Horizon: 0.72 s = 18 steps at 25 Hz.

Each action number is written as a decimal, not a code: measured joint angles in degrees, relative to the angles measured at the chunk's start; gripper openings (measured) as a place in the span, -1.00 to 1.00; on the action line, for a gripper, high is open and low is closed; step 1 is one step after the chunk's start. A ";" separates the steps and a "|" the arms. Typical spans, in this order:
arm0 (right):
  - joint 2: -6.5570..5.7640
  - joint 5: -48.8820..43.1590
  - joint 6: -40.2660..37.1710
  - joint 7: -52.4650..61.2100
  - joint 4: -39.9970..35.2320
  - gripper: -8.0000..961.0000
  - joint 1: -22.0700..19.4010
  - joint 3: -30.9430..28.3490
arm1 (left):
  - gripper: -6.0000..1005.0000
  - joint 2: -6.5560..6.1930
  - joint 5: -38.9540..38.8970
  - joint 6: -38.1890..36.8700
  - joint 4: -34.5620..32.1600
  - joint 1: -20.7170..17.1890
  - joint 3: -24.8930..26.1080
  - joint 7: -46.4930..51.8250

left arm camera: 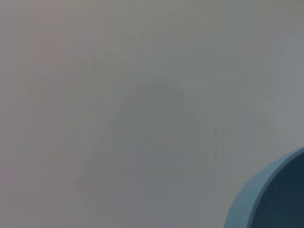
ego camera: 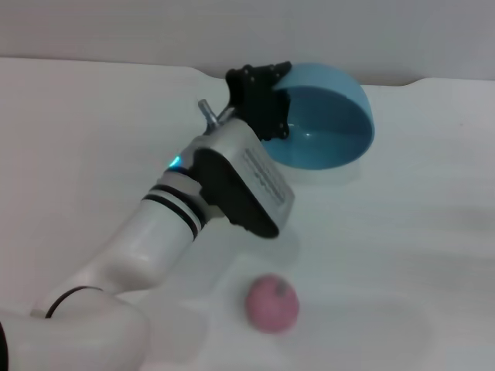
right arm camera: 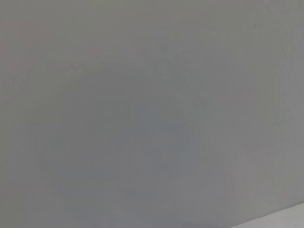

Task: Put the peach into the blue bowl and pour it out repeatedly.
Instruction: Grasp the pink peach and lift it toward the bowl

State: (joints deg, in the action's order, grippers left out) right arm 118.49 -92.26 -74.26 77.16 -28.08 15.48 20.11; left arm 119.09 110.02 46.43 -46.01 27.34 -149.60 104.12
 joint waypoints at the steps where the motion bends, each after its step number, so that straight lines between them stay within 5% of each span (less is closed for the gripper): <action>1: 0.00 -0.08 -0.01 0.00 0.32 -0.03 0.17 0.05 | -0.99 0.00 -1.35 -0.27 -0.39 0.06 0.49 1.32; 5: -0.07 -0.28 -0.14 0.00 1.21 -0.04 1.10 0.83 | -0.99 -0.32 -6.04 -6.26 -3.68 0.27 6.61 5.89; 8: -0.08 -0.37 -0.16 0.00 1.31 -0.04 2.09 2.49 | -0.99 -0.49 -7.30 -20.01 -6.55 0.09 16.82 6.88; 10: -0.10 -0.38 -0.12 0.00 1.36 -0.05 2.87 3.76 | -0.99 -0.53 -8.35 -31.43 -7.73 0.20 24.26 6.91; 11: -0.11 -0.39 -0.04 0.00 1.39 -0.05 3.27 4.54 | -0.99 -0.67 -10.36 -44.56 -8.45 0.74 33.15 6.99; 12: -0.16 -0.40 0.17 0.02 1.43 -0.05 4.20 6.52 | -0.99 -0.67 -10.36 -44.56 -8.45 0.74 33.15 6.99; 18: -0.08 -0.41 0.48 0.04 1.87 -0.06 7.21 9.55 | -0.99 -1.30 -12.08 -78.30 -8.37 1.81 60.74 13.26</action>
State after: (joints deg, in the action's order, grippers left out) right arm 118.41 -92.67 -73.78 77.20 -26.21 22.68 29.66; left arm 117.79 97.95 -31.88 -54.38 29.15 -88.86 117.38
